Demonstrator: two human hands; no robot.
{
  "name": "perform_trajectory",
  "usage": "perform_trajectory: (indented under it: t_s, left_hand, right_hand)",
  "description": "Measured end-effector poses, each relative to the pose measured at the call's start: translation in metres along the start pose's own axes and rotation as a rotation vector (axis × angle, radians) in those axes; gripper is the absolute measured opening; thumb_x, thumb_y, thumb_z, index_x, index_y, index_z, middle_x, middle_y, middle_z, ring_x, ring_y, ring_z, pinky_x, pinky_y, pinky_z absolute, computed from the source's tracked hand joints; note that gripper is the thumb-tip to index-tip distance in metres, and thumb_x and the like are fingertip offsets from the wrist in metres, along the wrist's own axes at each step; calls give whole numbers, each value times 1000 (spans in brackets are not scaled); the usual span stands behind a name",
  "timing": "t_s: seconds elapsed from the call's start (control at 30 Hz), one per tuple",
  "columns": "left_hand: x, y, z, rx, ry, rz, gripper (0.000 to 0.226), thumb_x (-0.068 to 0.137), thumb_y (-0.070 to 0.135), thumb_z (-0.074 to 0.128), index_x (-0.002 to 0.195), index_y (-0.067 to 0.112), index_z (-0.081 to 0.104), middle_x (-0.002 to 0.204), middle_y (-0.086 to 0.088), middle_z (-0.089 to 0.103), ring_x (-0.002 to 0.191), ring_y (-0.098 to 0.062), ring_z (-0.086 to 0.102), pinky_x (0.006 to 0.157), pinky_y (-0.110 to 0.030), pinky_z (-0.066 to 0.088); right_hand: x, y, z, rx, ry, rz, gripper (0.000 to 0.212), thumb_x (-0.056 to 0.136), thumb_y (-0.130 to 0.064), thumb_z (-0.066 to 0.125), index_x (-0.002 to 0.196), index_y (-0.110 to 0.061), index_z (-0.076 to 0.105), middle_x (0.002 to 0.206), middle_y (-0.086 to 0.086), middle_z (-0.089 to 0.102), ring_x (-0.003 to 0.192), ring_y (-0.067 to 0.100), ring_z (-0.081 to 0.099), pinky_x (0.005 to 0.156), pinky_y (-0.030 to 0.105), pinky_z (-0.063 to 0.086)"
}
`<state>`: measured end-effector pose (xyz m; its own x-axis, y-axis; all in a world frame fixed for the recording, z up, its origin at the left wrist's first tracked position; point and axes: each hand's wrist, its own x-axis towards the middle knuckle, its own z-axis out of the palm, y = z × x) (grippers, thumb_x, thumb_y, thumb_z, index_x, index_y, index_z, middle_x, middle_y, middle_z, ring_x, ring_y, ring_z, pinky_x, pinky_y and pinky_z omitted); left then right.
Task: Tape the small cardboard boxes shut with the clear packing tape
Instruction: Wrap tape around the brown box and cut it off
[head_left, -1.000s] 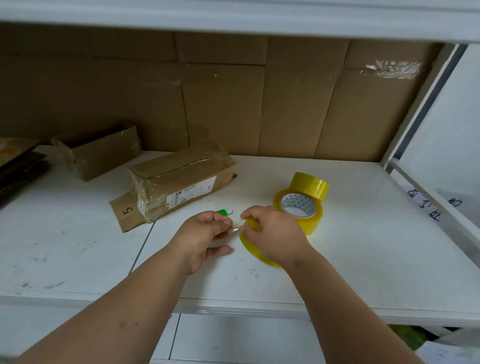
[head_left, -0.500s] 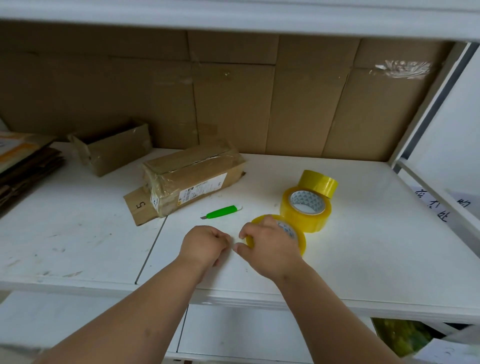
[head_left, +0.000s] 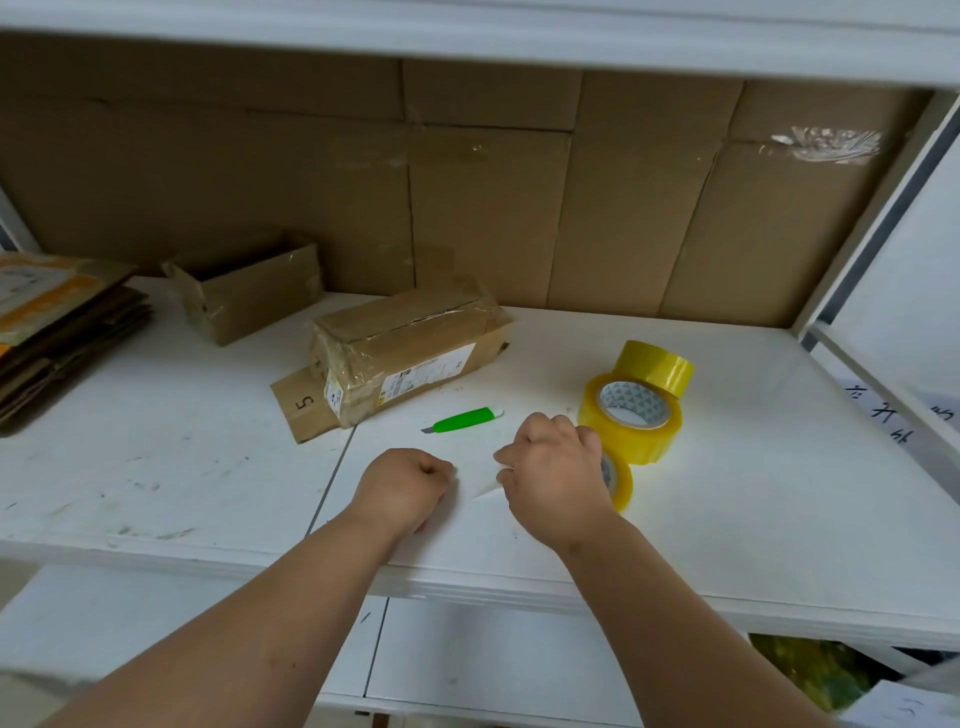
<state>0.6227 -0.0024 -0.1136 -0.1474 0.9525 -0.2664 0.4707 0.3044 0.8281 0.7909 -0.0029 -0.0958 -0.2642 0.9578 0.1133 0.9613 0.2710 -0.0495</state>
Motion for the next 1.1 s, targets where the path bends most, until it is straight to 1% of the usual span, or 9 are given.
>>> perform_trajectory:
  t_s: [0.2,0.37,0.53,0.7,0.77,0.83,0.9,1.0,1.1]
  left_hand:
    - [4,-7,-15,5,38,32,23,93,12,56,82,24,71,74,8,63,62,-16,56,64,-27,48]
    - [12,-9,-36,-17,132,66,20,93,17,57,82,26,71,84,8,67,75,-17,59,79,-32,52]
    - [19,-5,-60,-22,295,152,23,95,28,58,77,20,69,76,1,68,72,-20,61,64,-26,46]
    - [28,-2,-79,-111,522,253,44,97,29,56,59,9,49,51,-3,42,54,-24,40,50,-29,28]
    - [34,-1,-86,-136,572,292,29,98,27,55,77,8,62,58,0,51,60,-23,49,55,-28,36]
    - [41,-1,-92,-148,583,312,20,96,23,58,114,16,62,75,3,60,72,-19,58,65,-30,47]
    - [48,-1,-95,-146,536,338,49,91,28,65,137,21,48,100,-1,62,93,-21,61,84,-37,53]
    - [61,1,-97,-13,431,371,86,80,48,74,151,31,28,139,-7,42,129,-26,43,107,-47,43]
    - [72,-1,-98,186,364,371,92,78,50,76,153,37,25,147,-9,28,132,-30,37,111,-45,39]
  right_hand:
    - [10,-3,-7,44,-56,-8,38,97,-31,49,134,-36,56,127,-3,53,121,22,45,105,42,26]
    - [19,6,-22,493,-36,80,22,86,-33,69,107,-35,66,89,-16,58,93,9,58,98,37,43]
    - [28,13,-35,900,186,275,5,90,-14,67,86,-17,68,69,-11,60,69,7,55,67,27,46]
    - [53,1,-41,911,203,392,9,94,-21,62,86,-21,67,72,-4,65,70,12,61,65,28,49]
    - [64,-10,-35,875,151,378,16,94,-11,56,92,-21,67,83,-4,70,85,16,65,76,31,53]
    - [73,-21,-28,782,111,337,33,88,6,49,97,-18,70,106,-3,66,100,16,60,88,28,50]
    - [82,-26,-22,729,119,343,36,84,9,50,94,-18,72,112,-4,60,99,16,57,86,25,48]
    - [97,-26,-20,785,144,395,20,92,-17,59,108,-25,69,92,-1,72,80,14,66,71,28,51]
    - [117,-17,-16,733,195,428,54,95,-13,53,146,-28,42,120,8,65,101,22,64,85,33,51]
